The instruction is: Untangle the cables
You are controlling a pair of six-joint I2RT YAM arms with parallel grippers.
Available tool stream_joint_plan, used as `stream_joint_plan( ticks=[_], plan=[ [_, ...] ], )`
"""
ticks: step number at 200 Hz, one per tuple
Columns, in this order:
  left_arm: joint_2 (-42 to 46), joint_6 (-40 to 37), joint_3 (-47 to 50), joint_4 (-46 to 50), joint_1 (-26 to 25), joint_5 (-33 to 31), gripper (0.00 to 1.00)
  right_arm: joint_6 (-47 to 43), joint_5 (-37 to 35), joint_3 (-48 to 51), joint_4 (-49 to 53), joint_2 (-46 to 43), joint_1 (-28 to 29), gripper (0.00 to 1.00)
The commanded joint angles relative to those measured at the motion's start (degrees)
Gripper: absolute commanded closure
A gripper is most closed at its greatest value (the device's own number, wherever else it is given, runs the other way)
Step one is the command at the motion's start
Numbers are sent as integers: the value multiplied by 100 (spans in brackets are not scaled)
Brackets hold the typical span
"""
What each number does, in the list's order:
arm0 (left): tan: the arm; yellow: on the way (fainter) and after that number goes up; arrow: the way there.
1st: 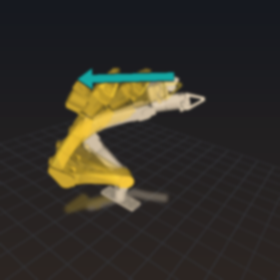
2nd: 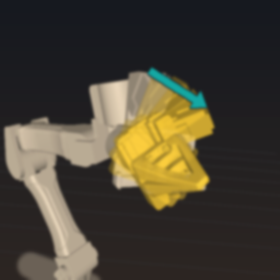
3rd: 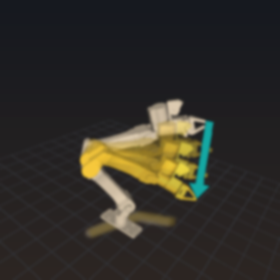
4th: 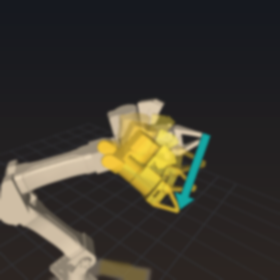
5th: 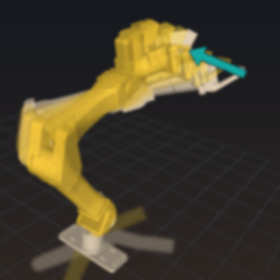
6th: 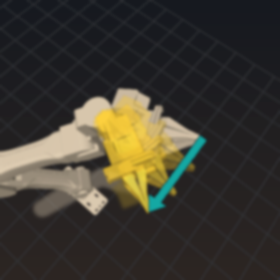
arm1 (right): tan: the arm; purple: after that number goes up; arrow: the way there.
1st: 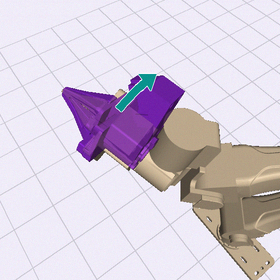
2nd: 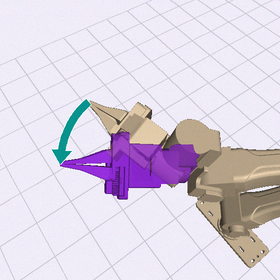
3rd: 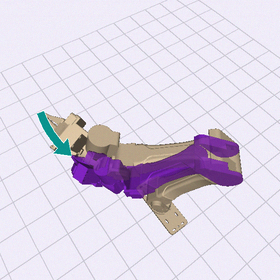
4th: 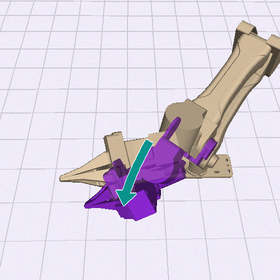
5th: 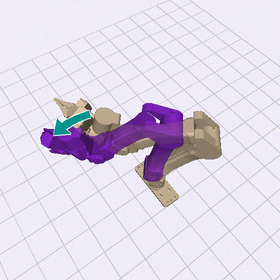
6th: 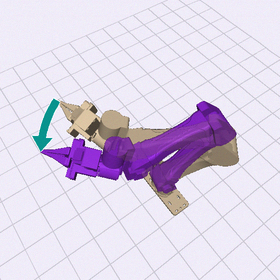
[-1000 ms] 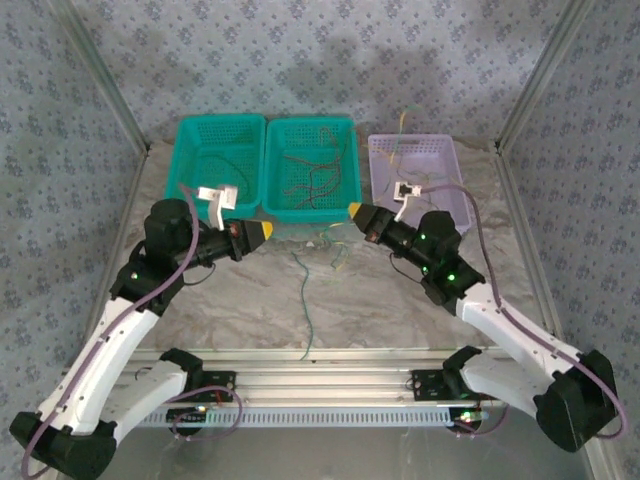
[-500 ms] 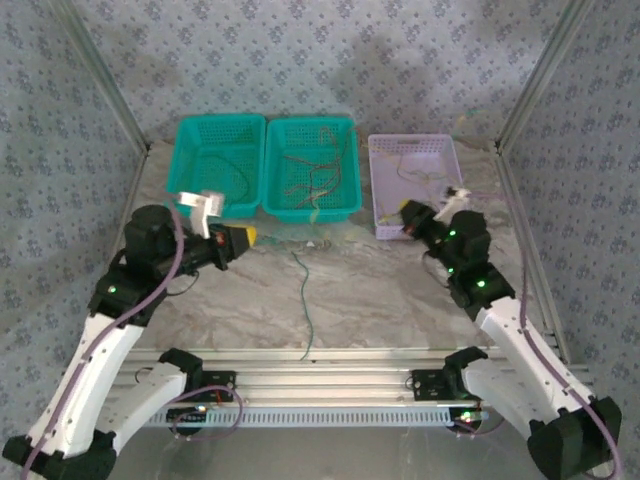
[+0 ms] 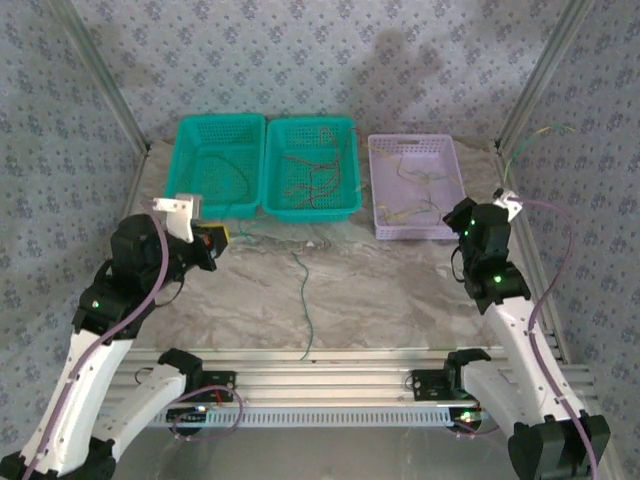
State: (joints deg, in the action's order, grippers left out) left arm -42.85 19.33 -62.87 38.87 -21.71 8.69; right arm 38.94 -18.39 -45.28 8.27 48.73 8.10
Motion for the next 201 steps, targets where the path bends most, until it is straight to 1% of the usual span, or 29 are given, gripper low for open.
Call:
stream_joint_plan(
  ticks=[1,17,37,52,69,81,94,99,124,137,181,201],
  plan=[
    [-471,90,-431,-329,185,-935,100,-694,-784,-654,0,312,197,100],
    [-970,312,-721,-363,497,-1019,100,-1108,-1331,-994,3,633,381,100],
    [-1577,589,-1010,-426,889,-1389,100,-1611,-2017,-1378,-31,1011,577,100],
    [-2047,733,-1083,-591,1177,-1588,100,-2045,-2418,-1625,-243,1393,698,100],
    [-2664,985,-1322,-550,1553,-1380,100,-2612,-2897,-1991,-425,1943,843,100],
    [-2969,1064,-1409,-633,1625,-1628,100,-2975,-3099,-2163,-685,2318,883,100],
    [-3253,1139,-1494,-758,1705,-1744,100,-3318,-3188,-2257,-991,2734,878,100],
    [-3364,1160,-1571,-766,1719,-1829,100,-3423,-3205,-2496,-1054,2904,874,100],
    [-4028,1139,-1804,-1015,1799,-1929,100,-4009,-3228,-2957,-1514,3817,811,100],
    [-4382,1031,-1951,-1112,1828,-1935,100,-4173,-3059,-3129,-1765,4264,694,100],
    [-5373,820,-2427,-1321,1963,-1914,100,-4084,-2759,-3684,-1370,5574,598,100],
    [-5629,820,-2503,-1449,1994,-1788,100,-3729,-2654,-3839,-840,6036,602,100]
  ],
)
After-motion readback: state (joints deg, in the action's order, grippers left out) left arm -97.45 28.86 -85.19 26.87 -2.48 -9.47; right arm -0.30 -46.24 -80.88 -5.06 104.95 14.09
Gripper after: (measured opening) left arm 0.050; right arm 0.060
